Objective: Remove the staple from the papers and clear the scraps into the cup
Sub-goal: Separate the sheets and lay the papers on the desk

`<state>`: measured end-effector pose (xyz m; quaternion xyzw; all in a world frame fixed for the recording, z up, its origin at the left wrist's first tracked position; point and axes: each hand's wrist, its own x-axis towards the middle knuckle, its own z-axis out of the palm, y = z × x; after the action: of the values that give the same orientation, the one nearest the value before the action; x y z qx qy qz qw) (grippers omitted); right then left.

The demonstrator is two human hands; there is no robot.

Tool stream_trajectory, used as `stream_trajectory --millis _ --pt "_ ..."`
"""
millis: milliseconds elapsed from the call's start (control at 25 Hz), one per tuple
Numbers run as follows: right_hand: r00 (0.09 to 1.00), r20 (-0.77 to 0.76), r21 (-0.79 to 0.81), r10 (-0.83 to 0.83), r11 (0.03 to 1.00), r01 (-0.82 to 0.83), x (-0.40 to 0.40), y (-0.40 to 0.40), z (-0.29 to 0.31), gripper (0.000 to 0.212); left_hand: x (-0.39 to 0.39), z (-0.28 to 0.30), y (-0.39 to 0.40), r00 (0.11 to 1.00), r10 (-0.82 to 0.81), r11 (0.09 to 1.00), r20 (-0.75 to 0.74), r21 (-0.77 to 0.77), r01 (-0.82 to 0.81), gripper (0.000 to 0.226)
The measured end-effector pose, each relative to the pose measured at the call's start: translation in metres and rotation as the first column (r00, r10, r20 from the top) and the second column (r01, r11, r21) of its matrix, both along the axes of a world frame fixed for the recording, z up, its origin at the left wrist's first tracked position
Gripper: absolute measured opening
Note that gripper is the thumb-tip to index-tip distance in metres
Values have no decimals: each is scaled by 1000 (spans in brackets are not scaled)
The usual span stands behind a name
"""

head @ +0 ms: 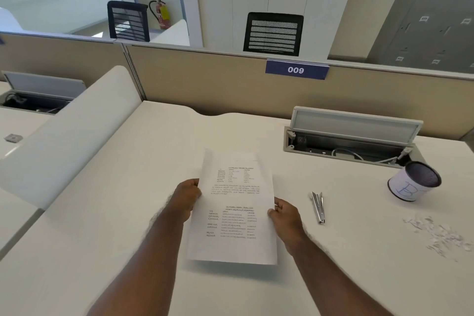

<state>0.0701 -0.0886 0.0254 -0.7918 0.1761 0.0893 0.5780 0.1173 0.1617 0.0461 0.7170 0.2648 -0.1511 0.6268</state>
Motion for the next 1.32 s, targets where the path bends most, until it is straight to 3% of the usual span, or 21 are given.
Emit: stream_trajectory --millis 120,400,520,640,800,920,1000,1080,1200,1320 --pt "999 19 -128 30 991 -27 10 8 -6 37 12 -9 3 999 -44 997 -28 55 46 56" --pt "993 -99 -223 60 972 -81 31 21 -16 23 31 -24 11 998 -42 994 -44 98 46 62" --pt "991 -123 -224 57 971 -83 37 24 -20 27 36 -26 12 996 -79 992 -48 94 83 56" --pt "989 -134 -217 61 972 -90 39 22 -24 13 42 -31 13 994 -104 988 -35 109 107 49" --pt "988 -129 -231 84 967 -112 37 18 -28 8 42 -37 10 999 -40 980 6 193 38 31" --pt "982 -152 -233 109 962 -143 33 18 -30 45 37 -41 2 998 -63 928 24 369 50 18" --pt "981 -154 -256 119 954 -156 29 17 -30 61 33 -44 -3 997 -80 890 11 451 66 30" --pt "978 -121 -338 168 920 -200 24 15 -31 62 26 -47 -8 993 -113 855 23 512 86 47" --pt "955 -80 -503 285 816 -285 13 13 -29 61 11 -52 -18 968 -229 757 104 644 110 55" --pt "910 -58 -677 410 654 -338 3 11 -29 66 -6 -57 -27 929 -349 647 120 748 146 62"
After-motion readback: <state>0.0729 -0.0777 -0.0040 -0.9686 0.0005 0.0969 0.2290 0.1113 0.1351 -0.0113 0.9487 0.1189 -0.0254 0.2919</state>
